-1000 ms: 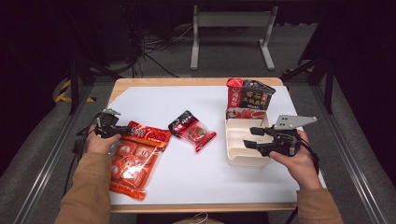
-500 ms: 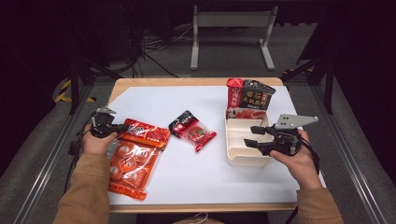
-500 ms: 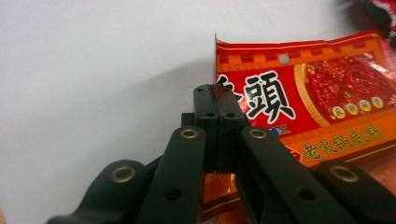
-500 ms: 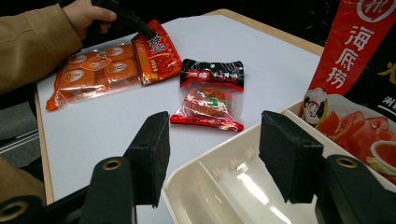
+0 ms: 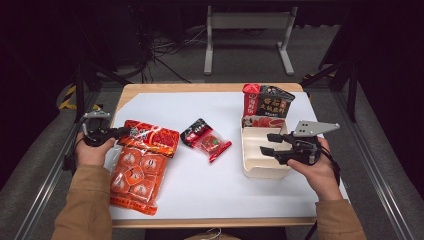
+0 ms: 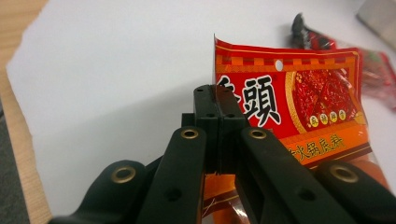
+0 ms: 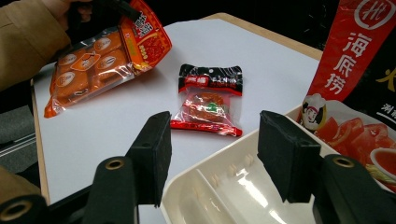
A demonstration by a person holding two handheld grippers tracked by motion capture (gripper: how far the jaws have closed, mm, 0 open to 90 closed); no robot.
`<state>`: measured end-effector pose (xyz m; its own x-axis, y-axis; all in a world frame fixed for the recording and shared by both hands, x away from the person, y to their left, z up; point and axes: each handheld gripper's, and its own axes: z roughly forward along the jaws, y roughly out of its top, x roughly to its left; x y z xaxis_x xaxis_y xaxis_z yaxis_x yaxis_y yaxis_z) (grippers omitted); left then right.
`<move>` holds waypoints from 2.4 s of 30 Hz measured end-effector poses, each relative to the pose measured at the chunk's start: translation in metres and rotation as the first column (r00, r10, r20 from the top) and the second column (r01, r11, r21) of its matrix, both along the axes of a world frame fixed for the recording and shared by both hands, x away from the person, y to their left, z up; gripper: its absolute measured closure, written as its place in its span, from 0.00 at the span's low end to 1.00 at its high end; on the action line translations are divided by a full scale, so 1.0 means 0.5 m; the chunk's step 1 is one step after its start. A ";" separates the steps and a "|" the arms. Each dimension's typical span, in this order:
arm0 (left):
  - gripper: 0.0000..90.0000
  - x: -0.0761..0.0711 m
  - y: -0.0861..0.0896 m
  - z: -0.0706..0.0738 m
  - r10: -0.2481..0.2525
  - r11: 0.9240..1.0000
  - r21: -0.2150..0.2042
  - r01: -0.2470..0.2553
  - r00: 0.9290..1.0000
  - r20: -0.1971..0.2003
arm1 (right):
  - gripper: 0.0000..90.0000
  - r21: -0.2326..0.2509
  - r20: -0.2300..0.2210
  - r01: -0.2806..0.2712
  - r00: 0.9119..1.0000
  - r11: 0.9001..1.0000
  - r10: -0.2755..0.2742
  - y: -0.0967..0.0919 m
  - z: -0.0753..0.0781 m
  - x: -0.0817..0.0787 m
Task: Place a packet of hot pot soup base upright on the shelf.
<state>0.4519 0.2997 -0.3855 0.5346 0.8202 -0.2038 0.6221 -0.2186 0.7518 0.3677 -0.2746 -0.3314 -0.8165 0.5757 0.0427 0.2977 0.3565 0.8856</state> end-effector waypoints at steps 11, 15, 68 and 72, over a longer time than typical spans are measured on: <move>1.00 -0.040 -0.009 0.071 -0.045 0.997 -0.051 0.050 0.995 0.088 | 0.50 0.035 0.004 -0.002 1.000 0.999 0.002 -0.003 0.008 -0.006; 1.00 -0.053 -0.016 0.092 -0.060 0.997 -0.051 0.066 0.991 0.117 | 0.51 0.047 0.008 -0.007 1.000 0.999 0.007 -0.002 0.013 -0.009; 1.00 -0.265 -0.162 0.287 -0.344 0.924 0.031 0.381 0.792 0.505 | 0.44 0.084 0.094 -0.134 0.988 0.987 0.126 0.108 0.037 -0.032; 1.00 -0.268 -0.168 0.288 -0.346 0.920 0.023 0.390 0.785 0.513 | 0.43 0.094 0.114 -0.145 0.984 0.985 0.134 0.135 0.038 -0.026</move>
<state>0.3180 0.2156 -0.2414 0.8378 0.5329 0.1188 0.0419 -0.2797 0.9592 0.3549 -0.2073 -0.3123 -0.8915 0.4530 0.0030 0.1529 0.2946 0.9433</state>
